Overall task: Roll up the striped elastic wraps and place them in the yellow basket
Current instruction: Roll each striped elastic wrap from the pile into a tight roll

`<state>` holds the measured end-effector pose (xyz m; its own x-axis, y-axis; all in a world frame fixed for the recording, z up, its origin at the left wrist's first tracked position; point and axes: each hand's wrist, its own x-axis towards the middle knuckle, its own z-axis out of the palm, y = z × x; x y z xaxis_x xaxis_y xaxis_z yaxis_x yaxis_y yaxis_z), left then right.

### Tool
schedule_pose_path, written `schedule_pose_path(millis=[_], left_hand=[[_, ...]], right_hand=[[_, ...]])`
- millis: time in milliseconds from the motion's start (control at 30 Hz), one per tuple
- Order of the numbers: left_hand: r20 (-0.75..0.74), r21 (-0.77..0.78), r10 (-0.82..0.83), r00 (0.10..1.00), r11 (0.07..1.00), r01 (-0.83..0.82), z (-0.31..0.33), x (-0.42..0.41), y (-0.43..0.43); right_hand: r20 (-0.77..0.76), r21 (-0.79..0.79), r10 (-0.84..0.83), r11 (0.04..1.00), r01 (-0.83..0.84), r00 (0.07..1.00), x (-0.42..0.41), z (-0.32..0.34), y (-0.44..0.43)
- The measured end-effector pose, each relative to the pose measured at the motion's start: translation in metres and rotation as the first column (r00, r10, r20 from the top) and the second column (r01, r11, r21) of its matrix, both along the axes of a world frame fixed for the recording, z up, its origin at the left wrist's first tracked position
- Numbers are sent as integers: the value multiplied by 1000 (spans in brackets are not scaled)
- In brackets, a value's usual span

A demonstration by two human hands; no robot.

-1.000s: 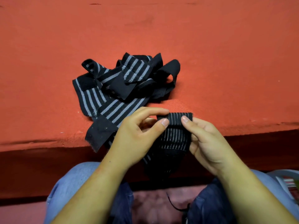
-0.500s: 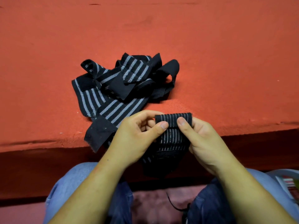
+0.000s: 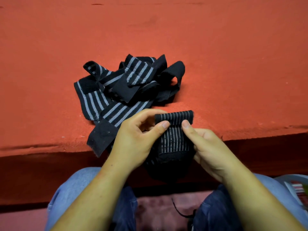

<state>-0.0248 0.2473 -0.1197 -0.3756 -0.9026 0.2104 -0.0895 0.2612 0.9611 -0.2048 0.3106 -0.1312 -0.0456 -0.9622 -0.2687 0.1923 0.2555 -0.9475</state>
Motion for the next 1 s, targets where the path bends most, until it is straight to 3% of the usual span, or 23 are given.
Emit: schedule_pose_path(millis=[333,600,700,800,1000], left_hand=[[-20,42,-43,999,998,44,-3,-3,0],[26,21,-115,993,993,115,-8,-1,-2],[50,80,-145,988,987,141,-6,-1,1],[103,109,-90,991,991,79,-1,-3,2],[65,137,-119,991,985,109,-2,-3,1]], right_hand=[[180,-22,-53,998,58,982,3,7,1],[174,-35,-77,996,85,982,-1,5,0],[187,-33,-106,993,114,977,-2,2,-2],[194,-30,-115,992,123,974,-2,2,-2],[181,-76,-94,991,110,979,-1,0,-2]])
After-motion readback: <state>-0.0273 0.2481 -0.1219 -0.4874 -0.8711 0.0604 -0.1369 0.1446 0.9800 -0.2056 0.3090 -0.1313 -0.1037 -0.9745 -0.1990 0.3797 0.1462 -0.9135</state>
